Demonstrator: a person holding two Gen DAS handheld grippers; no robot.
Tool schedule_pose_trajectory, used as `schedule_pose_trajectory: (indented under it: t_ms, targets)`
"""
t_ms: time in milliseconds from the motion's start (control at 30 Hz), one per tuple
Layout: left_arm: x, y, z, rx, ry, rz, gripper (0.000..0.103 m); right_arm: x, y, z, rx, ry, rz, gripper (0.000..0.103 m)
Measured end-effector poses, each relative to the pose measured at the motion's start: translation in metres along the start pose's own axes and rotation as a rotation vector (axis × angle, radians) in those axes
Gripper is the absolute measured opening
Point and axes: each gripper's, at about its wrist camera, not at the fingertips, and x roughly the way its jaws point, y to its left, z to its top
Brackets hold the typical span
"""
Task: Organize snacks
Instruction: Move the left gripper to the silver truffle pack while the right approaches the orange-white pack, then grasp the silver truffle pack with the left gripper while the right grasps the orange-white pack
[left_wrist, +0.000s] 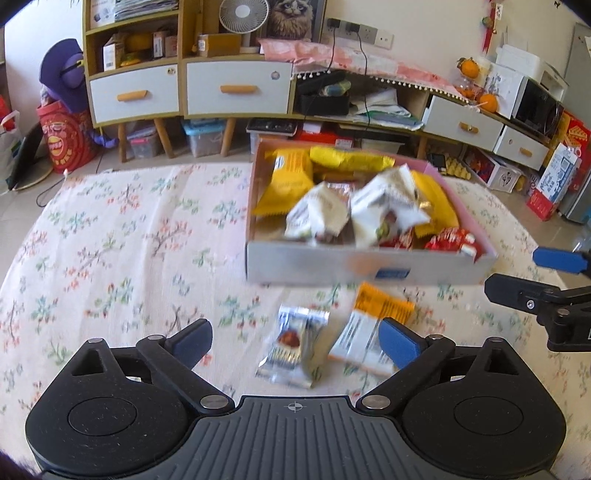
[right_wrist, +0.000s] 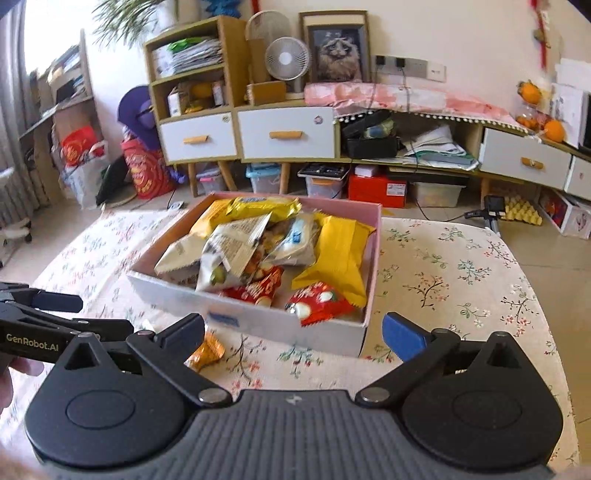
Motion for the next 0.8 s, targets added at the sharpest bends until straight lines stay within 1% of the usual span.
schedule_pose_trajectory:
  t_ms: [167,300,367,567,600,633,700,800]
  targets:
    - [0.008,0.010,-0.015,0.031,-0.002,0.017,0.098,0.004,0.010,-0.013,-0.075,0.025,0.013,0.103]
    - [0.012,0.019,-0.023,0.040,-0.007,0.005,0.095,0.011,0.015,-0.022,-0.119,0.055,0.042,0.103]
    - [0.015,0.022,-0.025,0.046,-0.011,-0.014,0.095,0.014,0.017,-0.025,-0.127,0.063,0.060,0.103]
    - [0.020,0.020,-0.028,0.102,-0.035,-0.078,0.082,0.026,0.021,-0.033,-0.161,0.093,0.124,0.103]
    - [0.021,0.021,-0.028,0.104,-0.035,-0.082,0.078,0.027,0.022,-0.034,-0.166,0.097,0.137,0.103]
    - [0.023,0.020,-0.028,0.106,-0.034,-0.083,0.074,0.029,0.024,-0.035,-0.171,0.102,0.153,0.103]
    - [0.024,0.019,-0.028,0.121,-0.043,-0.074,0.070,0.031,0.028,-0.036,-0.182,0.110,0.176,0.103]
    - [0.026,0.018,-0.027,0.133,-0.052,-0.061,0.061,0.036,0.036,-0.038,-0.208,0.120,0.193,0.103]
